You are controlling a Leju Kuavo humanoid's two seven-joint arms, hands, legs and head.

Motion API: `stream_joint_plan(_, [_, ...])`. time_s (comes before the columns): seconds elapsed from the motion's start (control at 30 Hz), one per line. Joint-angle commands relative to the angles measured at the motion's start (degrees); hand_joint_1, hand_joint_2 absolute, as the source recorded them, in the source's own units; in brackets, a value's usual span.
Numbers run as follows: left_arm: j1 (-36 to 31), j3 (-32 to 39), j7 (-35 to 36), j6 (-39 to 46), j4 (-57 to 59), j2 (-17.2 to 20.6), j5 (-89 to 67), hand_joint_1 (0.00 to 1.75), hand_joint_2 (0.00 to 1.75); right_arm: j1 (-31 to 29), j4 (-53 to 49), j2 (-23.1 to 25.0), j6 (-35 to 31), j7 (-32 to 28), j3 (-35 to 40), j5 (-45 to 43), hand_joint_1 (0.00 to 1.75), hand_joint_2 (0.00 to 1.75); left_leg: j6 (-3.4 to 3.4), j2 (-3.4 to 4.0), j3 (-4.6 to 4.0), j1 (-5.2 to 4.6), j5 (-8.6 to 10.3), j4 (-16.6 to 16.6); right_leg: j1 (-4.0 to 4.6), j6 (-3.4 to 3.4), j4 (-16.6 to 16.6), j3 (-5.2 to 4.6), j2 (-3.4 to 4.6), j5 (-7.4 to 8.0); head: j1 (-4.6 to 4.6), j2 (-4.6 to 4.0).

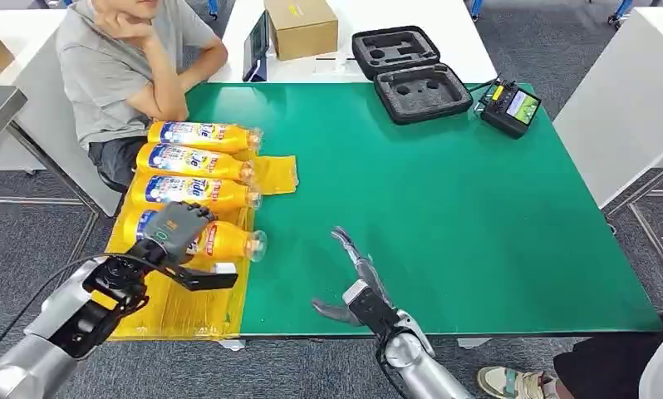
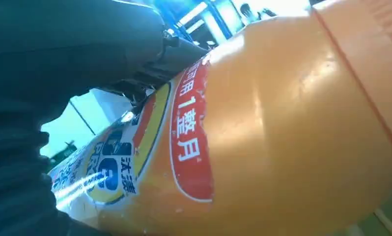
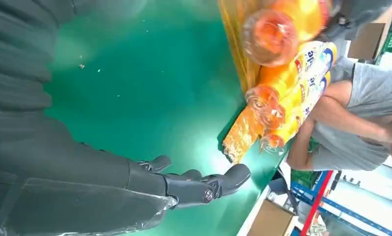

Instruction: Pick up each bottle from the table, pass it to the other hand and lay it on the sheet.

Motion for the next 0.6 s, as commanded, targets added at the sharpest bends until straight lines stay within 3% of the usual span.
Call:
stream_joint_plan(0.03, [-4.1,-5.1,-1.9,-1.7,11.8,-1.9,1.1,1.47,1.75,-1.9,3.6,0.0,1.1,0.0,1.5,-0.6,0.0,1.75,-0.08,-0.15,0.28,0.07,-0.09,0.0,0.06,-0.08,0.0,0.31,-0.07,-0.12,0.0,0.0])
stream_joint_plan(0.23, [-4.9,-5.2,2.4,2.3,17.8,-3.8,-0.3,1.36,1.75,-2.6,5.1,0.2,1.5,0.0,1.9,-0.7,0.0,1.75,-0.07,-0.04,0.35,0.05,-0.07,-0.1,0.03,-0.07,-0.1,0.34,0.05,-0.07,0.0,0.0])
stream_joint_plan(0.27, [-5.5,-5.3,2.7,2.9,19.3,-4.3,-0.6,0.72,1.75,-2.6,5.2,0.2,1.5,0.0,1.9,-0.8,0.0,1.75,-0.06,-0.03,0.28,0.04,-0.04,-0.1,0.02,-0.05,-0.1,0.27,0.04,-0.04,0.0,0.0])
stream_joint_plan(0.6, [-5.5,-5.3,2.7,2.9,19.3,-4.3,-0.6,0.72,1.75,-2.6,5.2,0.2,1.5,0.0,1.9,-0.8,0.0,1.75,-0.08,-0.04,0.21,0.02,0.02,0.0,0.0,-0.05,0.0,0.22,0.0,-0.02,0.0,0.0])
